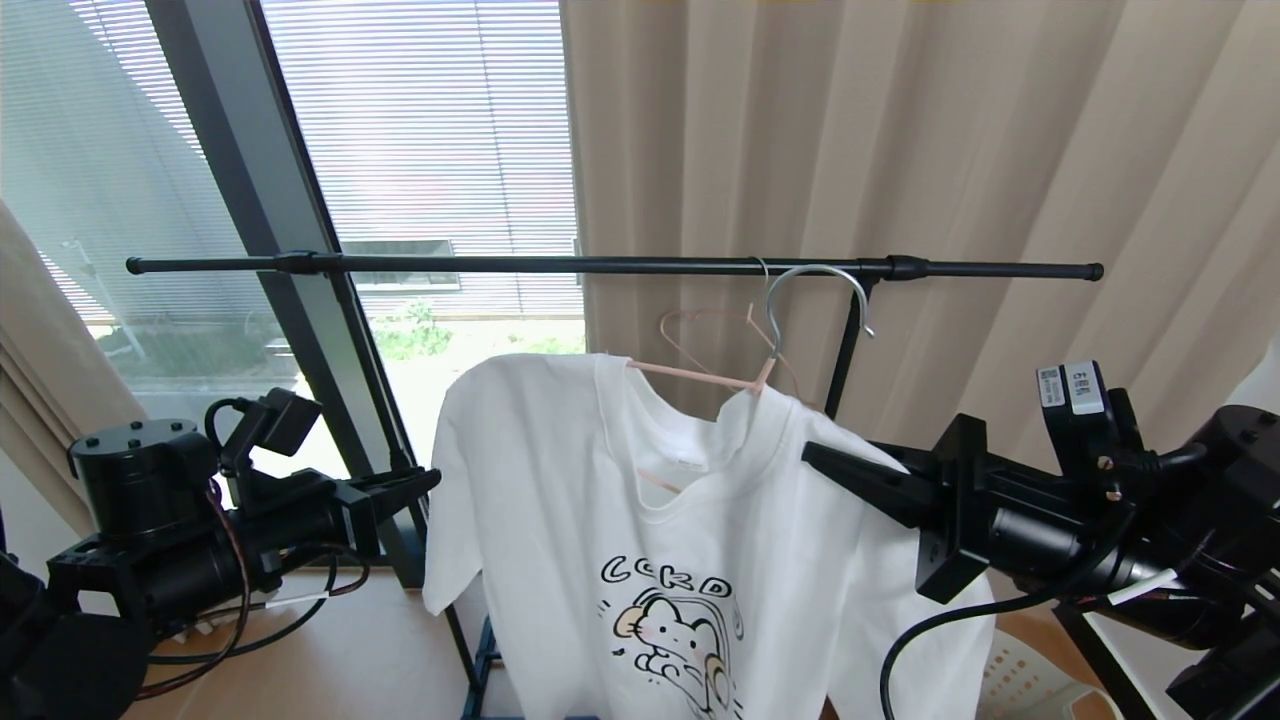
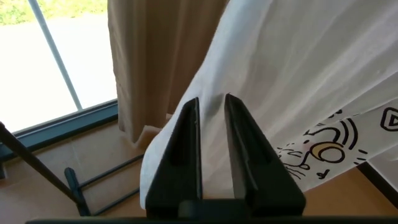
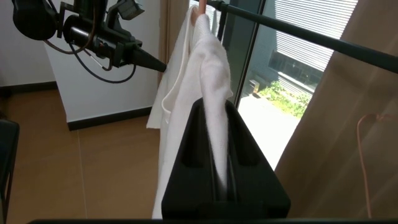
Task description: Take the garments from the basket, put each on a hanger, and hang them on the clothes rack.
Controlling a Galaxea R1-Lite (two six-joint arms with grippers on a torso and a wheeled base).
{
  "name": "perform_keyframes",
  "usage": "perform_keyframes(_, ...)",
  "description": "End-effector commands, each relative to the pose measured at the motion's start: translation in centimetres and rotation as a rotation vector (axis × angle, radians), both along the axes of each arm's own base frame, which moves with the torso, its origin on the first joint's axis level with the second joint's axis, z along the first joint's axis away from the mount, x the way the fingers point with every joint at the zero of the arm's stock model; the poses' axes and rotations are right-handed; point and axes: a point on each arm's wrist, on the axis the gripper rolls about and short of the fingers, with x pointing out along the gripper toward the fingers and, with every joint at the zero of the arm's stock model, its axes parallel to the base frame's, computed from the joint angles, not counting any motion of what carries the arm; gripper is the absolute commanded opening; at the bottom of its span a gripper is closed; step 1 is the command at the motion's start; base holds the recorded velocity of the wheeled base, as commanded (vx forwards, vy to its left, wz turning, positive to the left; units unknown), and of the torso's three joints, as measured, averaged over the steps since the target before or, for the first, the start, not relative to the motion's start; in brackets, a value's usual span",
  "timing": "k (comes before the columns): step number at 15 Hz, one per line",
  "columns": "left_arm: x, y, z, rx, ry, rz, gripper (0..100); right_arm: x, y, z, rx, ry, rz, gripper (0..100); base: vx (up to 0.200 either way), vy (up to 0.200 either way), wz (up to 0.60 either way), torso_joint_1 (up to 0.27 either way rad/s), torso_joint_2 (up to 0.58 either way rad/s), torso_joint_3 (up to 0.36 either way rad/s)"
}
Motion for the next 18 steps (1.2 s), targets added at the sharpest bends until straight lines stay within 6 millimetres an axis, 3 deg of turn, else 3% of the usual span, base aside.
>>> perform_keyframes(1,-0.3,-0.1,0.0,0.0,-0.007,-0.005,100,0.0,0.0,0.0,0.0,-0.002,0.0,0,0.0,0.0,0.0,0.0,0.0,0.0)
perform_keyframes(5,-2.0,0.9,2.3,-0.008,-0.16,0.033,100,-0.1,0.0,0.0,-0.012,0.023,0.0,0,0.0,0.0,0.0,0.0,0.0,0.0)
perform_keyframes(7,-2.5,1.0,3.6,-0.009,-0.157,0.037,100,0.2,0.1,-0.1,-0.015,0.03,0.002,0,0.0,0.0,0.0,0.0,0.0,0.0)
perform_keyframes(9,-4.1,0.9,9.9,-0.009,-0.043,0.031,100,0.8,0.5,-0.7,-0.03,0.044,0.067,0,0.0,0.0,0.0,0.0,0.0,0.0)
perform_keyframes(10,-4.5,0.8,11.0,-0.009,-0.019,0.028,100,0.9,0.5,-0.7,-0.031,0.044,0.076,0,0.0,0.0,0.0,0.0,0.0,0.0)
perform_keyframes(11,-5.5,0.7,14.6,0.002,0.021,0.014,100,1.4,0.8,-1.0,-0.035,0.043,0.084,0,0.0,0.0,0.0,0.0,0.0,0.0)
perform_keyframes(12,-6.0,0.7,16.1,0.033,0.019,0.0,100,1.7,0.9,-1.1,-0.038,0.042,0.091,0,0.0,0.0,0.0,0.0,0.0,0.0)
perform_keyframes(16,-7.2,0.2,18.5,0.188,0.016,-0.085,100,2.0,1.3,-1.5,-0.062,0.01,0.174,0,0.0,0.0,0.0,0.0,0.0,0.0)
perform_keyframes(18,-7.6,-0.3,18.6,0.227,0.028,-0.134,100,2.0,1.3,-1.7,-0.066,0.017,0.187,0,0.0,0.0,0.0,0.0,0.0,0.0)
